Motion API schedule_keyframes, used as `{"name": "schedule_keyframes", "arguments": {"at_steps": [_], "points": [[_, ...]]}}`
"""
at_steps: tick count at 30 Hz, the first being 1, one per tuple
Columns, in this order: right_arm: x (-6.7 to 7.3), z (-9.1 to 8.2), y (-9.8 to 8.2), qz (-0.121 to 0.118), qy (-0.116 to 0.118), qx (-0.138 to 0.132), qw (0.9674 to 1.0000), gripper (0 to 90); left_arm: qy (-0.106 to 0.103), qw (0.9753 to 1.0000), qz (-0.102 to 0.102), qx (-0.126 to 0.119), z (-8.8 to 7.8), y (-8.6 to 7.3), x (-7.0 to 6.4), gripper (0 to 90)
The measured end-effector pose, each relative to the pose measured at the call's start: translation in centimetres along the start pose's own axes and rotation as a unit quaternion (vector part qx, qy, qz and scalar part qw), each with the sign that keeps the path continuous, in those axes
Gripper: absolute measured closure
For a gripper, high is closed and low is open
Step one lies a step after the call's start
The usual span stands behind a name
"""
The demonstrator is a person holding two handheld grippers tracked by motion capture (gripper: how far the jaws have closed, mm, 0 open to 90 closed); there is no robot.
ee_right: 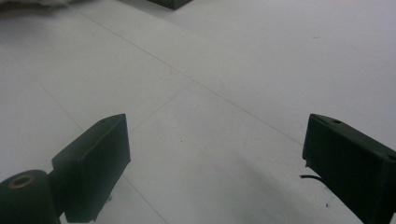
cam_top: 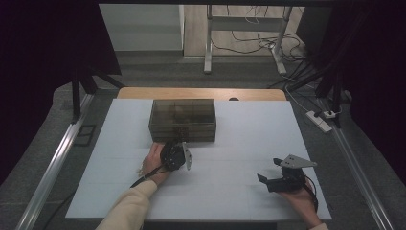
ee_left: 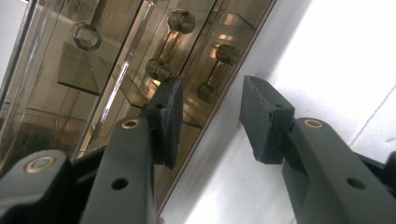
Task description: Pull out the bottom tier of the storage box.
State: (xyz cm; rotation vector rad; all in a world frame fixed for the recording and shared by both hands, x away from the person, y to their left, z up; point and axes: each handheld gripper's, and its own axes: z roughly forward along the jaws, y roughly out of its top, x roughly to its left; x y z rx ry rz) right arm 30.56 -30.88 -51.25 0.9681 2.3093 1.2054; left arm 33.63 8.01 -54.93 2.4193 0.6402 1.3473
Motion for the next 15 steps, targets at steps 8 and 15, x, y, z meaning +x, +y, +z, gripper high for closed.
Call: {"name": "schedule_keyframes", "arguments": {"at_steps": [8,15], "points": [[-0.01,-0.01,0.00,0.001,-0.001,0.001,1.0000,7.3,0.004,1.0000,0.001,0.001,0.34,0.02,-0.04,59.2],[-0.02,0.00,0.00,0.001,-0.002,0.000,1.0000,7.3,0.007,1.0000,0.005,0.003,0.51,0.13,-0.11,61.9]]}}
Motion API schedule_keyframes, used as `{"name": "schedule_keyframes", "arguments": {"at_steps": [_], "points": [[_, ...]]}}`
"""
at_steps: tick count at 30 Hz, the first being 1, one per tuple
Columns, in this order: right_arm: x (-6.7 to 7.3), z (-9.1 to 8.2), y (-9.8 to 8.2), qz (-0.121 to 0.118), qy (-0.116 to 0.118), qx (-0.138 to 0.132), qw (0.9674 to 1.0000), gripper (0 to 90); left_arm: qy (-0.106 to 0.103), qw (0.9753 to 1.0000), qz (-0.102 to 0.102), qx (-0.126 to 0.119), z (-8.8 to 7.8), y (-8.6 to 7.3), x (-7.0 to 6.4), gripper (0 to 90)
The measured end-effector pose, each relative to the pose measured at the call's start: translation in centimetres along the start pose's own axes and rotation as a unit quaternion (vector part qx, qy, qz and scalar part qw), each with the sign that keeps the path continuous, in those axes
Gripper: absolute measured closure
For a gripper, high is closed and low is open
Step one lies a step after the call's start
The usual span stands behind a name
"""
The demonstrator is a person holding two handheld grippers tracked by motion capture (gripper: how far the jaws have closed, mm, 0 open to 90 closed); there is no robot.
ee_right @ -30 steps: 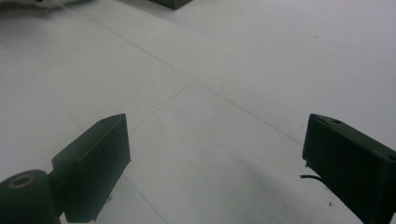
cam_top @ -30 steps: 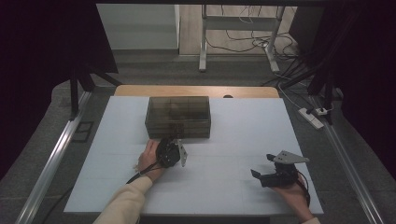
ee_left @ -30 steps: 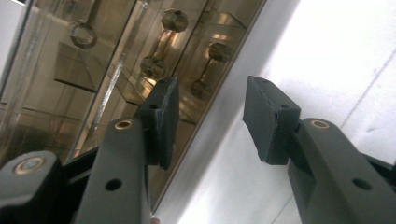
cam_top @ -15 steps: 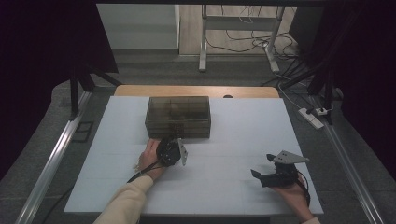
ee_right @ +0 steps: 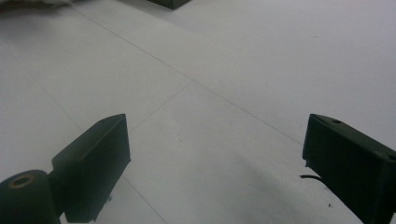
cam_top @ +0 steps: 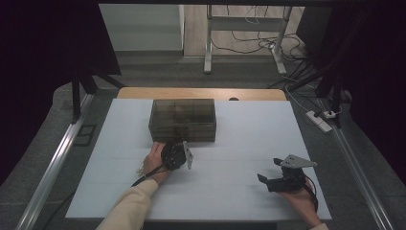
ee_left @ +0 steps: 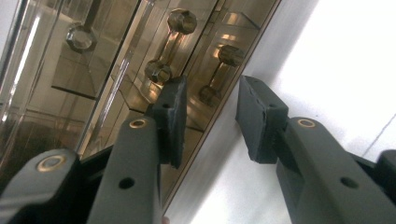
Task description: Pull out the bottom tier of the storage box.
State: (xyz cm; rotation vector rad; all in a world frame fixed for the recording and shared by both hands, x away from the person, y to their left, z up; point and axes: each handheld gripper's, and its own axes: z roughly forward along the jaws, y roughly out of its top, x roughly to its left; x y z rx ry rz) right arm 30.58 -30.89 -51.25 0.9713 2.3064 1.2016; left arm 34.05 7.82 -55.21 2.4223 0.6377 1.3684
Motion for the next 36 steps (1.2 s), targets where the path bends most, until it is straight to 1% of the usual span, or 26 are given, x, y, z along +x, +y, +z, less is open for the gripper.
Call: {"name": "schedule_keyframes", "arguments": {"at_steps": [6,8,19,29,36], "points": [[0.00,-0.01,0.00,0.000,0.001,0.000,1.0000,7.3,0.002,1.0000,0.000,-0.002,0.21,0.17,-0.04,64.6],[0.00,-0.02,0.00,0.000,0.001,0.000,1.0000,7.3,0.003,1.0000,0.003,0.001,0.26,0.23,-0.07,64.9],[0.00,-0.04,0.00,0.000,0.002,0.000,1.0000,7.3,0.008,0.9999,0.004,0.009,0.68,0.28,-0.17,68.3],[0.01,-0.06,0.01,0.000,0.001,-0.001,1.0000,7.3,0.009,0.9998,0.006,0.015,0.94,0.31,-0.29,68.6],[0.05,-0.04,0.02,0.000,0.001,-0.001,1.0000,7.3,0.012,0.9997,0.014,0.016,1.02,0.34,-0.52,68.9]]}}
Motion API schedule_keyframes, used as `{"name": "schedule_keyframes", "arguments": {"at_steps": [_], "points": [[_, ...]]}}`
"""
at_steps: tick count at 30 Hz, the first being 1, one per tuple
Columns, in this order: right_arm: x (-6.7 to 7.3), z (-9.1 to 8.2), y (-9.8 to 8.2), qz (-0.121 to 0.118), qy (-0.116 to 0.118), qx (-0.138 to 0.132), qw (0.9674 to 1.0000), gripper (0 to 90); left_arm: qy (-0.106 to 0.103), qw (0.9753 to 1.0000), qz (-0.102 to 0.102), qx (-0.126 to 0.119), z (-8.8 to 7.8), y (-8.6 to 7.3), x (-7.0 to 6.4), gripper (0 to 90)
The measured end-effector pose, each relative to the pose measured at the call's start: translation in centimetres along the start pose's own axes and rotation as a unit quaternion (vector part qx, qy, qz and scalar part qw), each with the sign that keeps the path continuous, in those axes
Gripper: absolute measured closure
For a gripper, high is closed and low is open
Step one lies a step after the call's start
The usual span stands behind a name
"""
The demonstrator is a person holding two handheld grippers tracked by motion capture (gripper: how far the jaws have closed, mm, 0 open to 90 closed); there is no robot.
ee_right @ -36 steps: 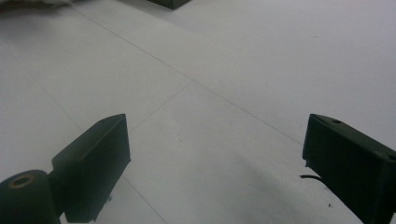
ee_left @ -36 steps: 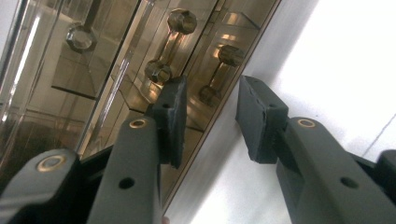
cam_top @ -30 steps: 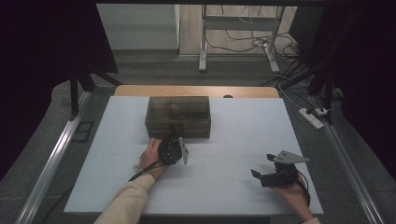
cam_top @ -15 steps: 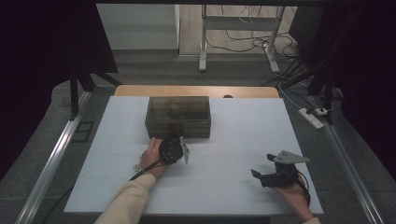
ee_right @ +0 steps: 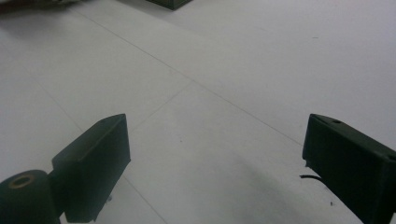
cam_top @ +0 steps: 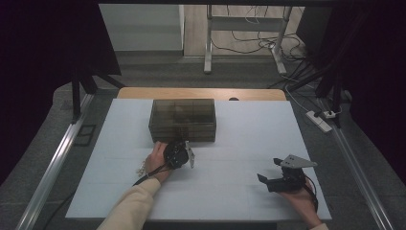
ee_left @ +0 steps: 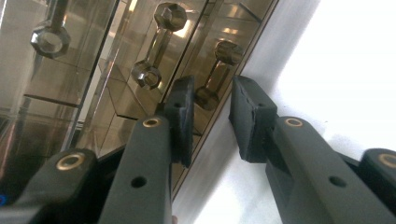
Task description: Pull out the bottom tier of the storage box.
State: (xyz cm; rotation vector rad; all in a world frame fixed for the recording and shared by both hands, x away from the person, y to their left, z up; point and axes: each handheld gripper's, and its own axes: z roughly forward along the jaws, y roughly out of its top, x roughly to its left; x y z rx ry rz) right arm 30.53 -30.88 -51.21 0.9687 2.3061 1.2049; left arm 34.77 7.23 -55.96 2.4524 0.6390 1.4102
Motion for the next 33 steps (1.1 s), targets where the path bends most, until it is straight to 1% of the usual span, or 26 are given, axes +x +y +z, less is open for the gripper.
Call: {"name": "schedule_keyframes", "arguments": {"at_steps": [5,14,20,26,33], "points": [[-0.04,-0.02,-0.01,0.001,0.000,0.000,1.0000,7.3,0.001,1.0000,0.001,0.003,0.05,-0.03,0.01,69.2],[-0.03,-0.03,0.00,0.001,-0.001,0.000,1.0000,7.3,0.008,1.0000,0.002,0.001,0.07,-0.05,0.00,72.8],[-0.12,-0.11,-0.01,0.004,-0.004,-0.003,1.0000,7.3,0.012,0.9999,0.006,0.001,0.12,-0.09,-0.04,73.3],[-0.05,-0.07,0.00,0.002,-0.003,-0.001,1.0000,7.3,0.019,0.9997,0.014,0.000,0.19,-0.04,-0.22,73.6],[-0.06,-0.08,-0.01,0.002,-0.003,0.000,1.0000,7.4,0.022,0.9996,0.015,0.000,0.20,-0.05,-0.28,73.7]]}}
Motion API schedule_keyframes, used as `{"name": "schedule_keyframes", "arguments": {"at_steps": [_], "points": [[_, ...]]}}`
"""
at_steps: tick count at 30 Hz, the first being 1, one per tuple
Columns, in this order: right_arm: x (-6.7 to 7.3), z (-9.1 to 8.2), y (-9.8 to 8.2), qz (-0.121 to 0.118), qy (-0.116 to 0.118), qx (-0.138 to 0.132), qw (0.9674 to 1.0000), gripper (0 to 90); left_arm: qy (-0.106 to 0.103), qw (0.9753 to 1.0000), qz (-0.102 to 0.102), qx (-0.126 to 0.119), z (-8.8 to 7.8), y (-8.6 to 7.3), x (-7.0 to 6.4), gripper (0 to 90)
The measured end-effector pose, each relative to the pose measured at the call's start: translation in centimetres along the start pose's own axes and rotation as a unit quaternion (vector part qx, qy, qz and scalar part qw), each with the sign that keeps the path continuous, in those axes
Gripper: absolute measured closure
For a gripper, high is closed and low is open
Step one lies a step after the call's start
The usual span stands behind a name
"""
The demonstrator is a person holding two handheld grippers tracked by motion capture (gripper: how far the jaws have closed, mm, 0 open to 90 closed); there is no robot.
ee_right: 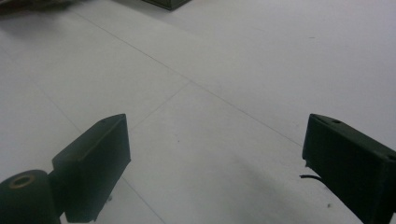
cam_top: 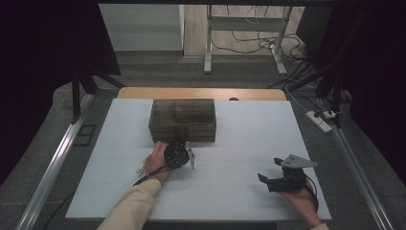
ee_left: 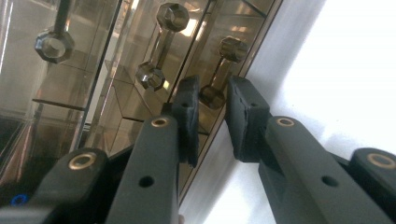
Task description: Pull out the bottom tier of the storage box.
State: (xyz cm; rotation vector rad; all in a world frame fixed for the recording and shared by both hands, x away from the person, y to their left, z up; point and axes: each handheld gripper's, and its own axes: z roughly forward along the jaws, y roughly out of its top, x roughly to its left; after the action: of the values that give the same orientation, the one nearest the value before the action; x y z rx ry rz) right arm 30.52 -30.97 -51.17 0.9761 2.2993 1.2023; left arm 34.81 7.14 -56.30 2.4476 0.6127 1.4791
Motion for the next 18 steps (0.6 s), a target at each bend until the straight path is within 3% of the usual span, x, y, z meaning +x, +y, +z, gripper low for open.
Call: {"name": "schedule_keyframes", "arguments": {"at_steps": [18], "points": [[-0.01,-0.05,0.01,0.001,0.000,0.000,1.0000,7.4,0.012,0.9999,0.012,0.002,0.05,-0.01,-0.26,74.1]]}}
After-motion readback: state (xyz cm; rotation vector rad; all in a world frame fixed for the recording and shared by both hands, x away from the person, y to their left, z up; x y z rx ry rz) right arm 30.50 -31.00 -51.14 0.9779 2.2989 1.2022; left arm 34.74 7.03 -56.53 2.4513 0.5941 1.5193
